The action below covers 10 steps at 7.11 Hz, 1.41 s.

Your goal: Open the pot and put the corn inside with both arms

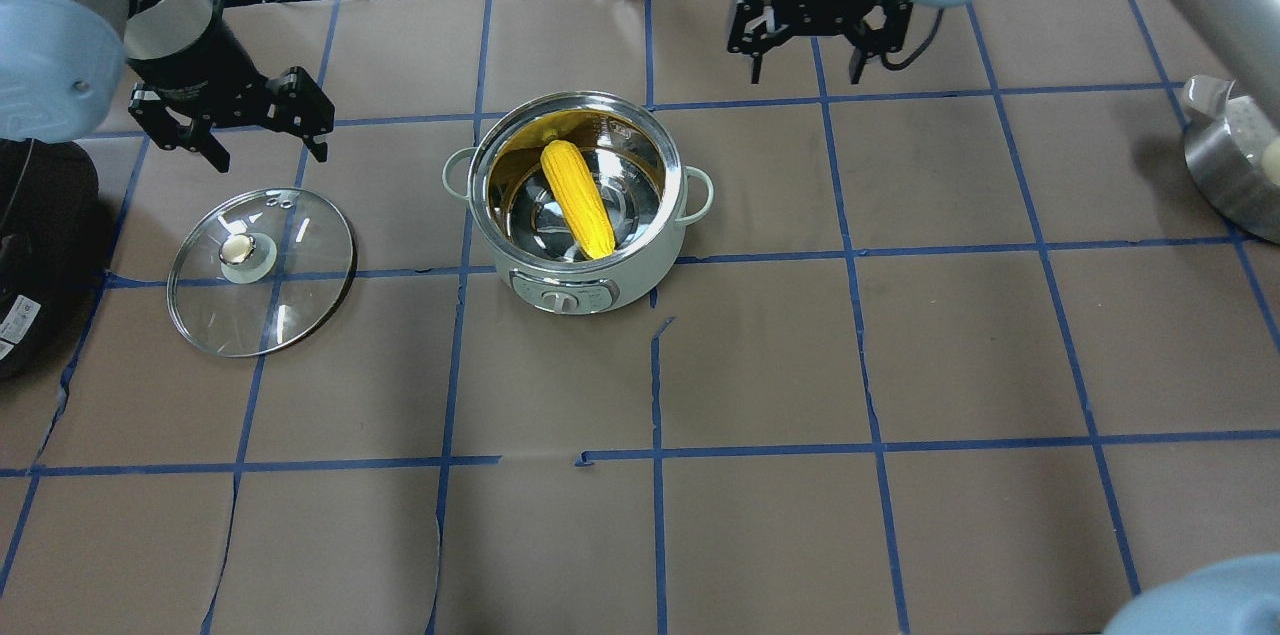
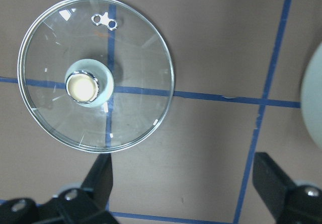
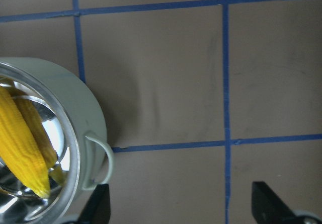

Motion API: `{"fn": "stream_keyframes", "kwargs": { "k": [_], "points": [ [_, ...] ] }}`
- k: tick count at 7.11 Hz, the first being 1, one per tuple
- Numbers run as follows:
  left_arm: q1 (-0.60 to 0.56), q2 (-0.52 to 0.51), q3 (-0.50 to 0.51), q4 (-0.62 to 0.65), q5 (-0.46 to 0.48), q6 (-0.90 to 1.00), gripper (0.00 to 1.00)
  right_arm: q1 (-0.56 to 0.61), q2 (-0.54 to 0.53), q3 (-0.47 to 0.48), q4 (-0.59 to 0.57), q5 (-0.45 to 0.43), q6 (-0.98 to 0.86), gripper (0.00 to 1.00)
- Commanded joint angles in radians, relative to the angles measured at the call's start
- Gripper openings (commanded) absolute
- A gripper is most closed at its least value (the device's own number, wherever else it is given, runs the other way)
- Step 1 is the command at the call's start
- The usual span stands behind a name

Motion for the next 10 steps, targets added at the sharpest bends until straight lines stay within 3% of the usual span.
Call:
{"fn": "stream_keyframes", "kwargs": {
  "k": [1,2,4,6,8,10],
  "points": [
    [-0.132,0.056,0.033,-0.058,0.005,-0.163,1.0,-0.1,-0.184,0.159,0.065,-0.035,-0.178,1.0],
    [-0.189,0.092,0.034,-0.061,-0.003,-0.188,1.0,-0.106,-0.248,0.234,0.045,-0.036,-0.172,1.0],
    [-0.172,0.136,0.036,-0.107,-0.008,-0.172,1.0,-0.108,-0.292,0.258,0.055,-0.034,-0.167,1.0],
    [-0.142,0.141,0.039,-0.096,-0.116,-0.092,0.97,-0.109,-0.316,0.256,0.074,-0.034,-0.106,1.0],
    [-0.139,0.149,0.043,-0.087,-0.025,-0.081,0.98,-0.109,-0.356,0.255,0.149,-0.029,-0.106,1.0],
    [-0.145,0.146,0.047,-0.081,-0.028,-0.047,0.99,-0.109,-0.356,0.256,0.146,-0.017,-0.115,1.0]
  ]
}}
